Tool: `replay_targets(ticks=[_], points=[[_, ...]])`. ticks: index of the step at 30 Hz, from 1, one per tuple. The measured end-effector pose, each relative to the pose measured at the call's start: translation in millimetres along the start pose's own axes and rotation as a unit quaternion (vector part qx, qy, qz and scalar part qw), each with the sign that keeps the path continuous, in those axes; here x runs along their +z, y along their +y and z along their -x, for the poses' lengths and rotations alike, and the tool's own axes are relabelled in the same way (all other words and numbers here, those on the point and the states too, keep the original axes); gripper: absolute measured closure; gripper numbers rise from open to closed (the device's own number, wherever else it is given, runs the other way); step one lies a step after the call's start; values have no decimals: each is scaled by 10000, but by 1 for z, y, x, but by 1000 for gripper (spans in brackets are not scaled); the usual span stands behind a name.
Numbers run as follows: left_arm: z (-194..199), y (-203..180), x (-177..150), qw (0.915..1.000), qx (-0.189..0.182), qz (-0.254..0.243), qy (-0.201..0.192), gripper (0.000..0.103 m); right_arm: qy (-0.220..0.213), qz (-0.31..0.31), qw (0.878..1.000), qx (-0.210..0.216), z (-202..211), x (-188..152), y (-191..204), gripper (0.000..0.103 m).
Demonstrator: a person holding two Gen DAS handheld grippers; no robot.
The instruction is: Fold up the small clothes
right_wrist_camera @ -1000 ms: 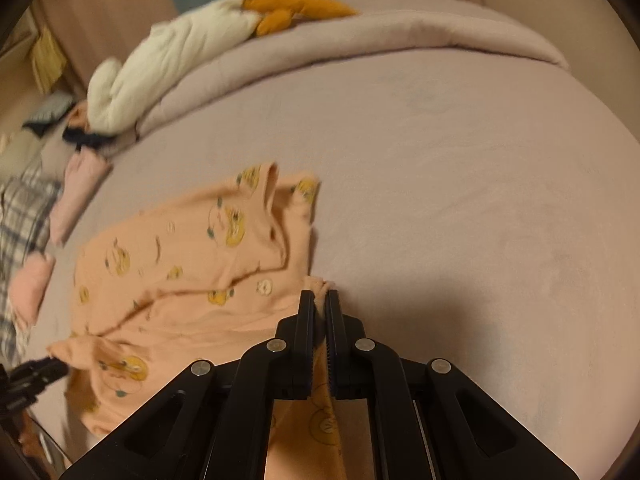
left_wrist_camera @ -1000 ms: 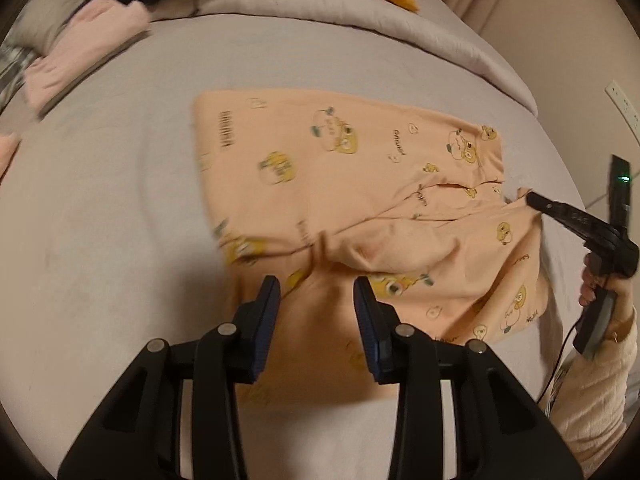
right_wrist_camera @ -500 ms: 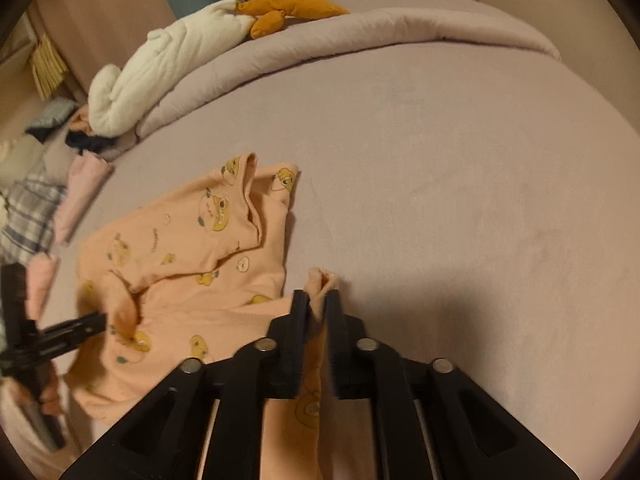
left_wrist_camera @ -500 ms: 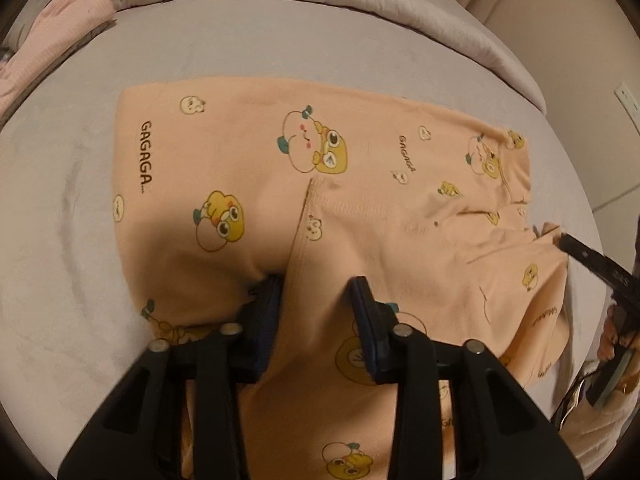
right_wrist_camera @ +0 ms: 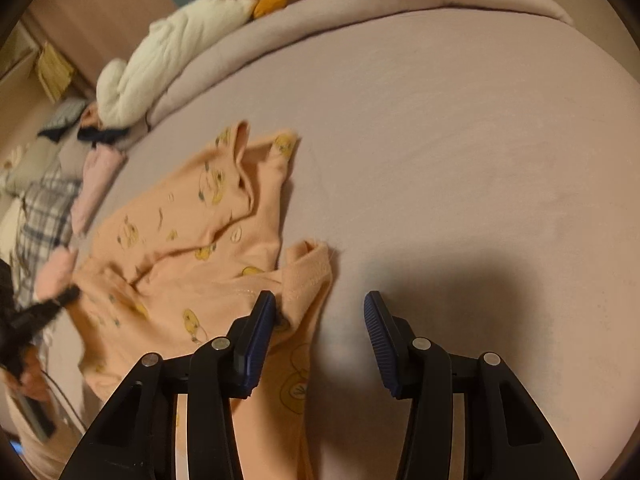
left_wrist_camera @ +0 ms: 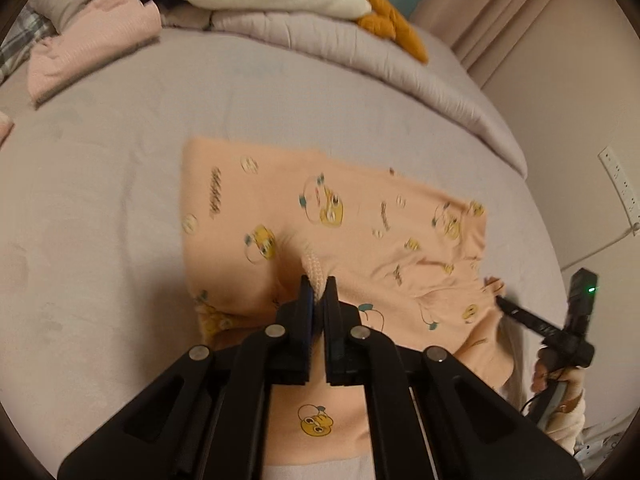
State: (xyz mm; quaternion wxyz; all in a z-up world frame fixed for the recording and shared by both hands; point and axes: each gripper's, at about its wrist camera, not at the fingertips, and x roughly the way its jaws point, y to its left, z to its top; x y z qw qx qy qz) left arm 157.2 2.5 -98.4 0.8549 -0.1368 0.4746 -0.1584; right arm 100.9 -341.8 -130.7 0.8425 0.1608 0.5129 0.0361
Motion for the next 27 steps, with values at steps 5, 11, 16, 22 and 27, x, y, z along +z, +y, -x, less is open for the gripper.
replay_targets(ticks=[5, 11, 16, 22, 27], points=[[15, 8, 6, 9997, 6, 127, -194, 100, -50, 65, 9998, 166, -2, 3, 9, 74], [29, 10, 2, 9992, 15, 142, -385, 100, -293, 293, 9990, 185, 8, 3, 23, 94], [55, 12, 11, 9967, -5, 114, -805, 100, -856, 459, 9947, 330, 47, 18, 43, 94], [67, 15, 31, 9928, 92, 96, -1188, 99, -1347, 670, 9878, 411, 66, 54, 66, 94], [51, 18, 53, 9915, 300, 8, -1269, 99, -1340, 680, 9884, 238, 42, 87, 74, 94]])
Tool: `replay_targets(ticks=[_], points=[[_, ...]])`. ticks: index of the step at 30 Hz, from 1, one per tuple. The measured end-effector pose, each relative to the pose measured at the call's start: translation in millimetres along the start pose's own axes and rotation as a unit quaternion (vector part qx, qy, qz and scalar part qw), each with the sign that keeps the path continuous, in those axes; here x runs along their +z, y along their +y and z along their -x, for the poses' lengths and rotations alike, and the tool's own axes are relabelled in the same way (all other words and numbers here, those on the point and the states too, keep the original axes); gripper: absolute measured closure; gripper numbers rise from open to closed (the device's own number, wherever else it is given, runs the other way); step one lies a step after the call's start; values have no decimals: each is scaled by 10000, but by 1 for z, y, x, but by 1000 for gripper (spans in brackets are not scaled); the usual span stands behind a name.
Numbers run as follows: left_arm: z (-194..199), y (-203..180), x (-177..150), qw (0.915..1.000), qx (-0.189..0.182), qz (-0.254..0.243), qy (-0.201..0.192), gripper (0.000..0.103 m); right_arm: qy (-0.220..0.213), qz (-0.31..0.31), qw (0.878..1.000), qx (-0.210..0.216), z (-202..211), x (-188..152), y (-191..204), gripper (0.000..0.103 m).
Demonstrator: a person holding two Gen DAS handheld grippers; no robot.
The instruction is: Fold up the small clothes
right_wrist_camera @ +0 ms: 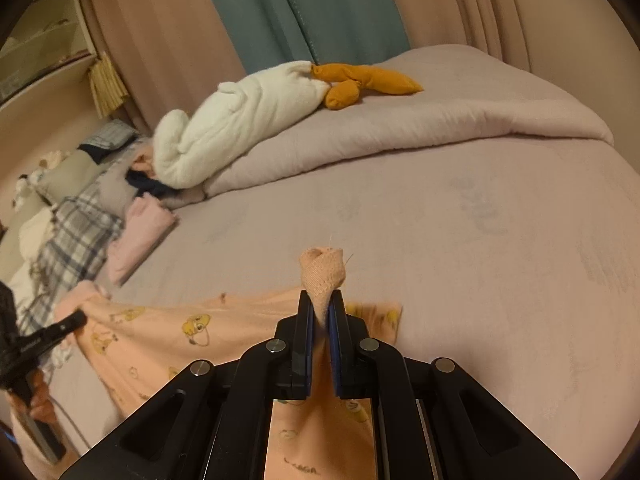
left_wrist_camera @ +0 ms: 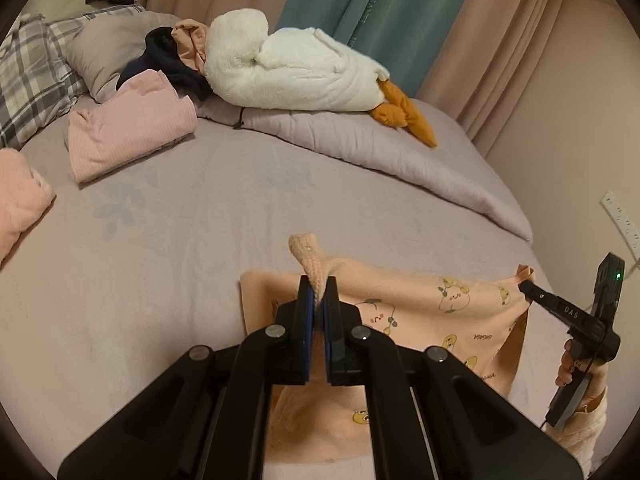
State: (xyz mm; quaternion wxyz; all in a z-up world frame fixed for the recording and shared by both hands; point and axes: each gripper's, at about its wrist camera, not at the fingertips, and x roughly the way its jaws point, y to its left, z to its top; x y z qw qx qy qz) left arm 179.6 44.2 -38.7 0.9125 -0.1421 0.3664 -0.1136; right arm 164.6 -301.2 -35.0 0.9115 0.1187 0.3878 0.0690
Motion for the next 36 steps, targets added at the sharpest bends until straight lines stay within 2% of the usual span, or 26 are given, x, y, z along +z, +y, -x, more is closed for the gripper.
replay_targets(ticks=[11, 20, 22, 23, 24, 26, 27, 29, 31, 32, 34, 36], points=[[-83, 23, -3, 9962, 516, 178, 672, 98, 755, 68, 9960, -481, -87, -6, -8, 94], [-109, 35, -11, 9917, 802, 139, 999, 94, 939, 9, 9931, -704, -106, -9, -14, 94], [-108, 36, -12, 9911, 841, 117, 1026, 90, 959, -7, 9926, -741, -106, -9, -14, 94], [-106, 36, -12, 9909, 862, 120, 1029, 88, 945, -16, 9928, -729, -102, -10, -13, 90], [-103, 37, -12, 9907, 901, 127, 1012, 80, 938, -22, 9929, -736, -102, -9, -14, 85], [-93, 38, -13, 9903, 974, 151, 981, 61, 854, -14, 9925, -877, -89, -8, -12, 52], [-87, 38, -14, 9903, 986, 165, 963, 57, 754, -14, 9928, -927, -82, -6, -13, 48], [-73, 39, -15, 9907, 982, 208, 919, 39, 592, -44, 9942, -897, -65, -5, -13, 46], [-58, 40, -18, 9910, 951, 269, 904, 28, 549, -191, 9952, -787, -45, -5, -16, 41], [-52, 40, -20, 9913, 924, 286, 892, 25, 541, -278, 9954, -743, -38, -6, -18, 33], [-37, 42, -27, 9913, 883, 336, 920, 21, 486, -523, 9953, -661, -19, -12, -25, 26], [-30, 43, -33, 9905, 869, 409, 987, 19, 456, -773, 9944, -563, -3, -22, -31, 25]])
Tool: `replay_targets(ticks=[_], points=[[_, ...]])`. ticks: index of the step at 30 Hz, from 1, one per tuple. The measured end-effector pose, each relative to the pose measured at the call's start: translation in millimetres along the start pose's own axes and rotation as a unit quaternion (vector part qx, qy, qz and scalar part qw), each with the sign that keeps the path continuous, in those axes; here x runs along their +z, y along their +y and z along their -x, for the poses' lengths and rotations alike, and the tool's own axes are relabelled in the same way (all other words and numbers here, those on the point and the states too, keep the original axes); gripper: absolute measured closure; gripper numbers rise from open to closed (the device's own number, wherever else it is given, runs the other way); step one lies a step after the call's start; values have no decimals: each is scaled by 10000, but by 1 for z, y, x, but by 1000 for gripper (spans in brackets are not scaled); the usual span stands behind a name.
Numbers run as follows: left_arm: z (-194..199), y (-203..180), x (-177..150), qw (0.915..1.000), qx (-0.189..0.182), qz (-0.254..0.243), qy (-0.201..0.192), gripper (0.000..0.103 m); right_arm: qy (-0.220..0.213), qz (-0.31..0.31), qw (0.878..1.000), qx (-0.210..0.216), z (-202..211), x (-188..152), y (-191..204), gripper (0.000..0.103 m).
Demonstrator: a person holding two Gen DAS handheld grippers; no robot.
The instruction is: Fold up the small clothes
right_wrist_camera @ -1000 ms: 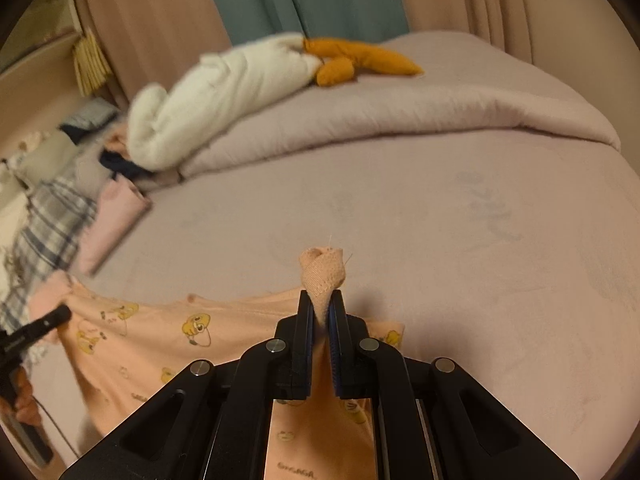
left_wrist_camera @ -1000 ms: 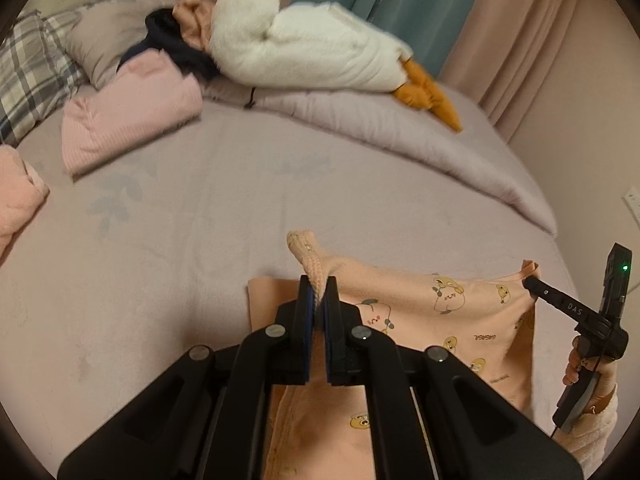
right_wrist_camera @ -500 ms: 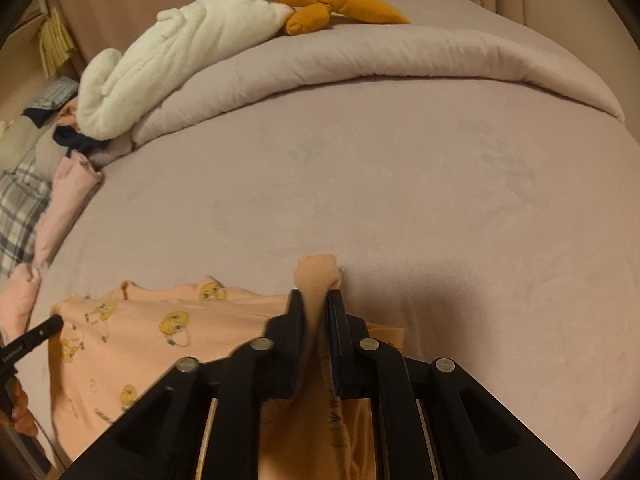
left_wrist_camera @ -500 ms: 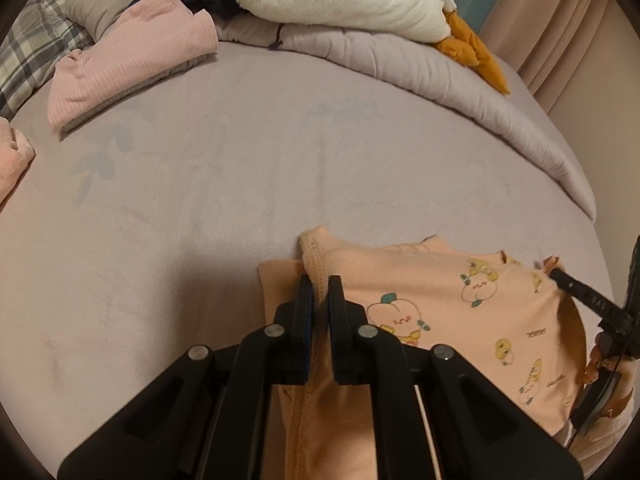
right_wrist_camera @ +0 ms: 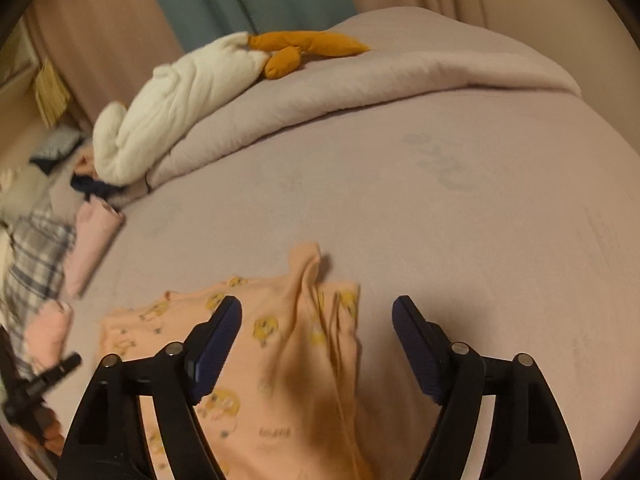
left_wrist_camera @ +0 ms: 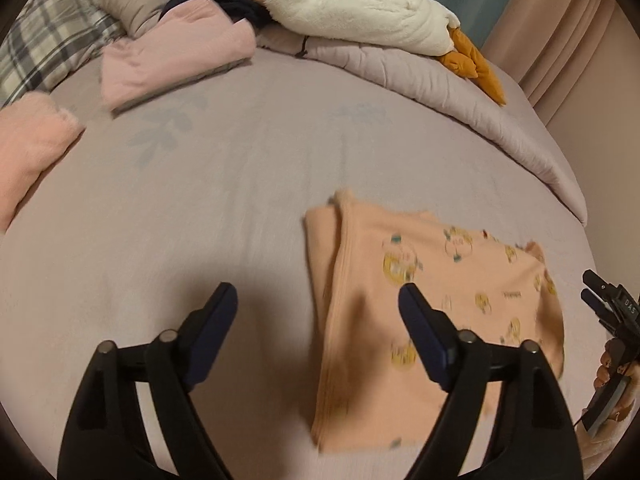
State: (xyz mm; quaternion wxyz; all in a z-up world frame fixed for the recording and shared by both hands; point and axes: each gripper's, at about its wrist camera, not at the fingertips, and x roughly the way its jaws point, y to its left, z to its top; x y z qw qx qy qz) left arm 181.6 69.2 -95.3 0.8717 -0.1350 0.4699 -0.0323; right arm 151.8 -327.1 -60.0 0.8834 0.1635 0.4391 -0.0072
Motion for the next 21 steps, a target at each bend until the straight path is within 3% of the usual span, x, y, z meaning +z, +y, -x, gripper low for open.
replay_targets(ticks=[7, 12, 15, 21], points=[[4, 14, -40, 9993, -33, 208, 315, 19, 366, -419, 9984, 71, -1, -39, -17, 25], [-5, 17, -59, 9972, -322, 422, 532, 23, 593, -720, 9956, 124, -10, -64, -23, 25], [-15, 15, -66, 9960, -408, 456, 659, 34, 594, -796, 9951, 6, -12, -73, -23, 25], [-25, 2, -72, 9953, -577, 370, 687, 52, 557, -1027, 9930, 159, -11, -91, -29, 25]])
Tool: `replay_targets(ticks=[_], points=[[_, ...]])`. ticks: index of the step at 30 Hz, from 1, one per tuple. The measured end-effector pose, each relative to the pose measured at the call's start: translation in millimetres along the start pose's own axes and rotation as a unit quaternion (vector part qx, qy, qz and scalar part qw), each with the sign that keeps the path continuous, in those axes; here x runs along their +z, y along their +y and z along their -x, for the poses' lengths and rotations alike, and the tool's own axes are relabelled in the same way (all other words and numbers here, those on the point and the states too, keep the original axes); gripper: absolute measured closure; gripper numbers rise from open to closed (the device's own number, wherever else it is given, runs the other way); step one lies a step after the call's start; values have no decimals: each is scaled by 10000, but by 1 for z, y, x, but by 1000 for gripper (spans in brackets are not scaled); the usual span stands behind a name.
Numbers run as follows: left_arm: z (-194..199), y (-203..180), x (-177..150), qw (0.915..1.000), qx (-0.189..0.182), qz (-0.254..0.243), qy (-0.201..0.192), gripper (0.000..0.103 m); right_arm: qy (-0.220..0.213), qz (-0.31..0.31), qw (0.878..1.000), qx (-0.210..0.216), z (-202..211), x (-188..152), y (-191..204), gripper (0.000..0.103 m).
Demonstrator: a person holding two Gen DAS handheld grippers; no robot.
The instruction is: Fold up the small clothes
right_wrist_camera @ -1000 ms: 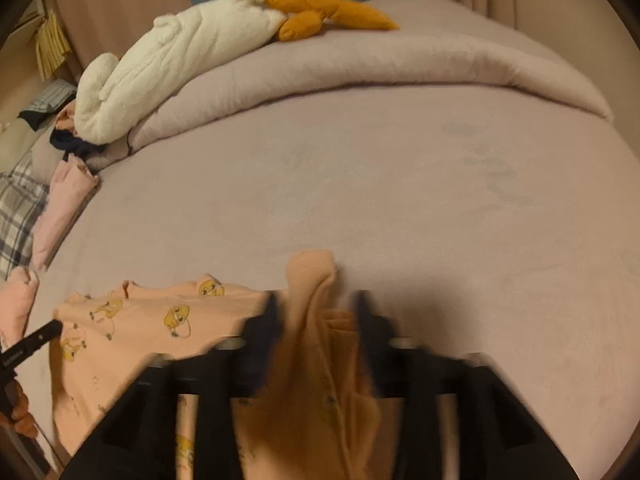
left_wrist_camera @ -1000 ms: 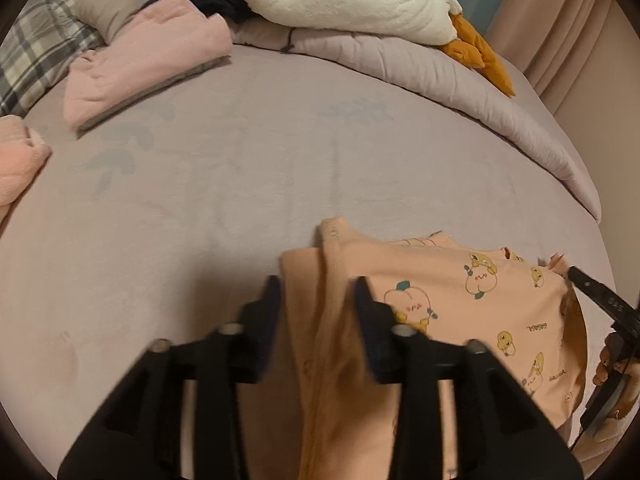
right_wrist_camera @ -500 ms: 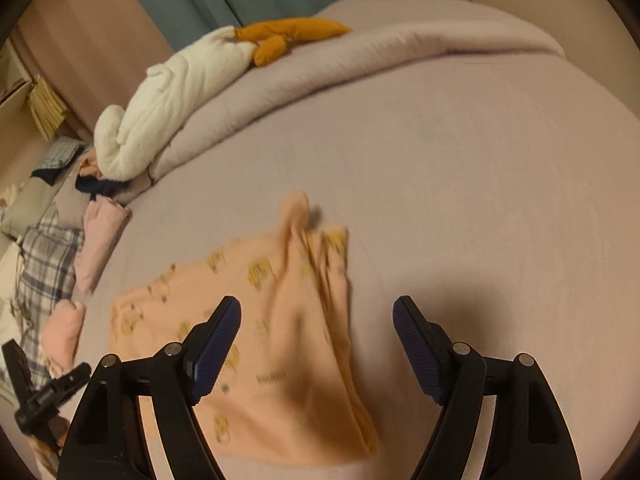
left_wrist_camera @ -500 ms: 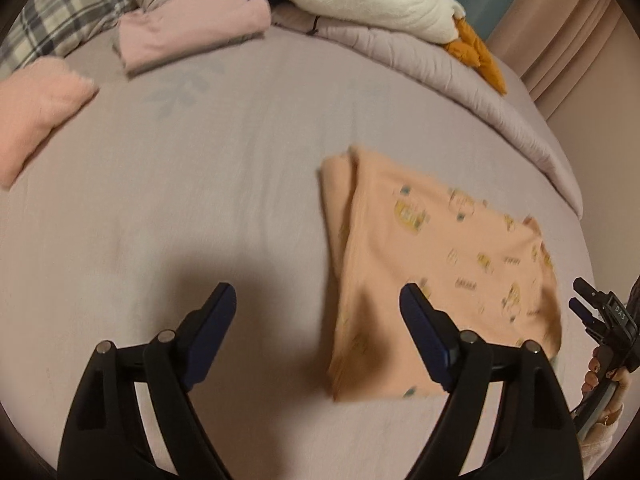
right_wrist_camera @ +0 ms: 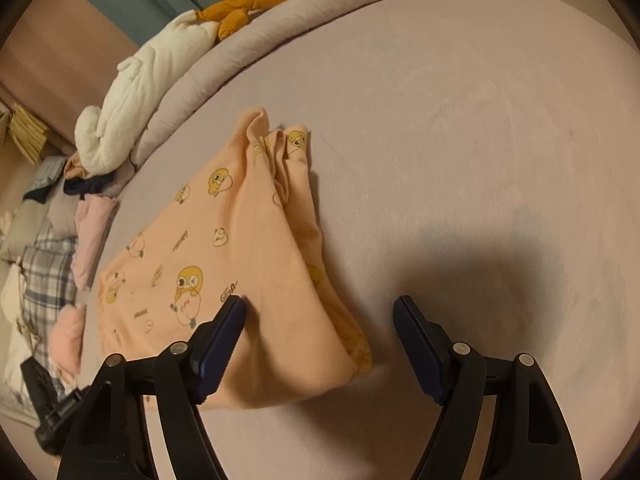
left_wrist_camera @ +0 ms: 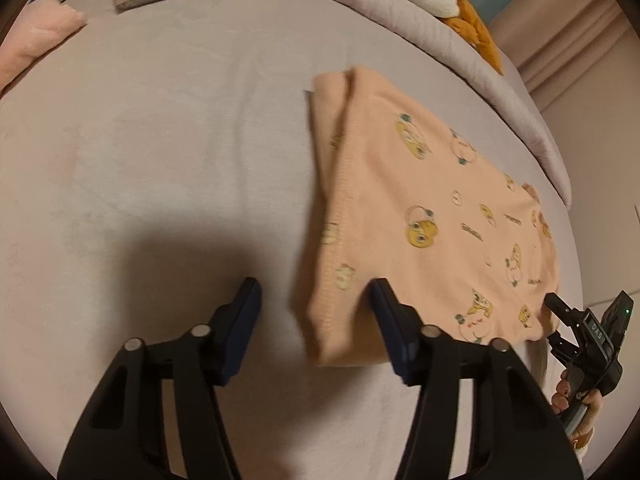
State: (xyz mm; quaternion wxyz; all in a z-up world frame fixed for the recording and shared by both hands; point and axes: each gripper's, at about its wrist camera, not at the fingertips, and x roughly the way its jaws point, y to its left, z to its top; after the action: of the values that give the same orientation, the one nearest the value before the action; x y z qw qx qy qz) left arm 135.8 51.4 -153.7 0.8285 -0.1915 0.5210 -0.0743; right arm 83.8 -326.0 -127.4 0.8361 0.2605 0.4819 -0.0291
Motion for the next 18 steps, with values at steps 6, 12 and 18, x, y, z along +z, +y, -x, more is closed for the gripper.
replay_targets(ticks=[6, 12, 18], points=[[-15, -14, -2, 9994, -242, -129, 230, 95, -89, 37, 9997, 215, -14, -7, 7, 45], [7, -26, -5, 9993, -83, -360, -9, 97, -215, -335, 9962, 772, -4, 2, -5, 90], [37, -29, -20, 9982, -394, -434, 97, 97, -553, -152, 9938, 958, 38, -7, 2, 91]])
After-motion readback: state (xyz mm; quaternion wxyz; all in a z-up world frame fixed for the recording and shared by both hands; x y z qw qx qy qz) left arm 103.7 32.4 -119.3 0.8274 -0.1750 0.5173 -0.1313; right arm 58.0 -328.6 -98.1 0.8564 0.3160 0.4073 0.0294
